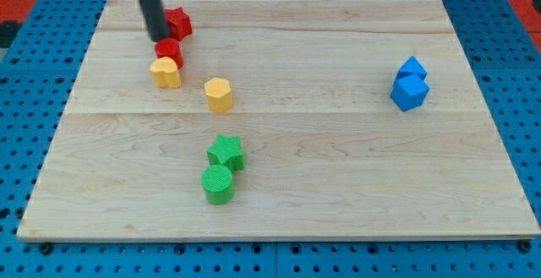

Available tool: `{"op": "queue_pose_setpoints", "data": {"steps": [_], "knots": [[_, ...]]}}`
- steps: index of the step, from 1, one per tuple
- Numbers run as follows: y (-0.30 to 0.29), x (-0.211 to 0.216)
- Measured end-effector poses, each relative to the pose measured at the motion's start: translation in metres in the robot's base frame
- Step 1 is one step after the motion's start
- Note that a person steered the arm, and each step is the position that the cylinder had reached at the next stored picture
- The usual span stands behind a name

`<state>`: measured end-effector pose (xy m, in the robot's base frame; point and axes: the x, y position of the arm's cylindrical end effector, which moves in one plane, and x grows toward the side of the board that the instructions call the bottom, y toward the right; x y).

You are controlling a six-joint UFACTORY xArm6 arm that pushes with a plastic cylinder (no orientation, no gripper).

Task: Keep red blocks in a diagonal line towards the top right corner of the board

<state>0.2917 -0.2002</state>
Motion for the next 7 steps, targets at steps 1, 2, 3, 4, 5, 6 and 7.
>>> {"op": "queue_pose_setpoints", "data": {"steps": [1,2,3,4,5,6,7], "knots": [[0.024,-0.035],[0.163,-0.049],[0.304,-0.049],[0.325,-0.034],[0.243,0.011],[0.186,0.049],[0.113,0.057]]}}
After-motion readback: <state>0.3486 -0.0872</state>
